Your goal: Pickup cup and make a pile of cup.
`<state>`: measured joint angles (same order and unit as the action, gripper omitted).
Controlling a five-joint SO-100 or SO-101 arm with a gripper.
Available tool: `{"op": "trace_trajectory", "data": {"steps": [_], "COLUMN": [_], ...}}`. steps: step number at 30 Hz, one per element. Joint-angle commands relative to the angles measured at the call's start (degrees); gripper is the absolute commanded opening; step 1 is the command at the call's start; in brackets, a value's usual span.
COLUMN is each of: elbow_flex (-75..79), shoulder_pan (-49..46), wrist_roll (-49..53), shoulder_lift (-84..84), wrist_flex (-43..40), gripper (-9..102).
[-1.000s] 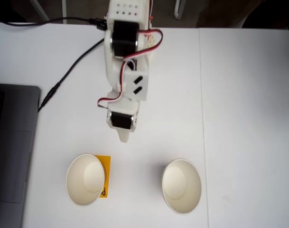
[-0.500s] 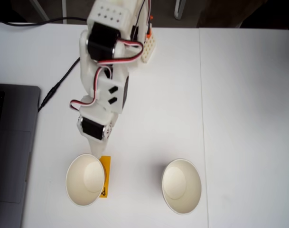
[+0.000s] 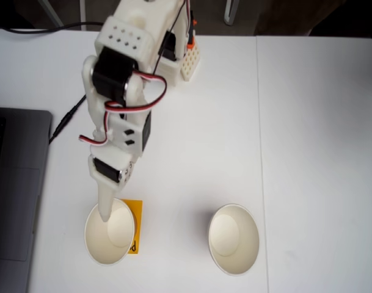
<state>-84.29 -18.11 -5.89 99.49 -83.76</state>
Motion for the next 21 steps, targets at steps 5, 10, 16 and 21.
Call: {"op": "trace_trajectory", "data": {"steps": [5, 10, 16, 21], "elbow_flex": [10.9, 11.3, 11.3, 11.9], "shoulder_pan": [-0.7, -0.7, -0.7, -0.7], "wrist_roll": [-0.1, 0.1, 0.5, -0.2], "shoulder_lift": [-4.2, -6.2, -7.4, -8.1], "wrist_flex": [-1.6, -1.7, -3.3, -7.1], "gripper": [30, 30, 30, 30]}}
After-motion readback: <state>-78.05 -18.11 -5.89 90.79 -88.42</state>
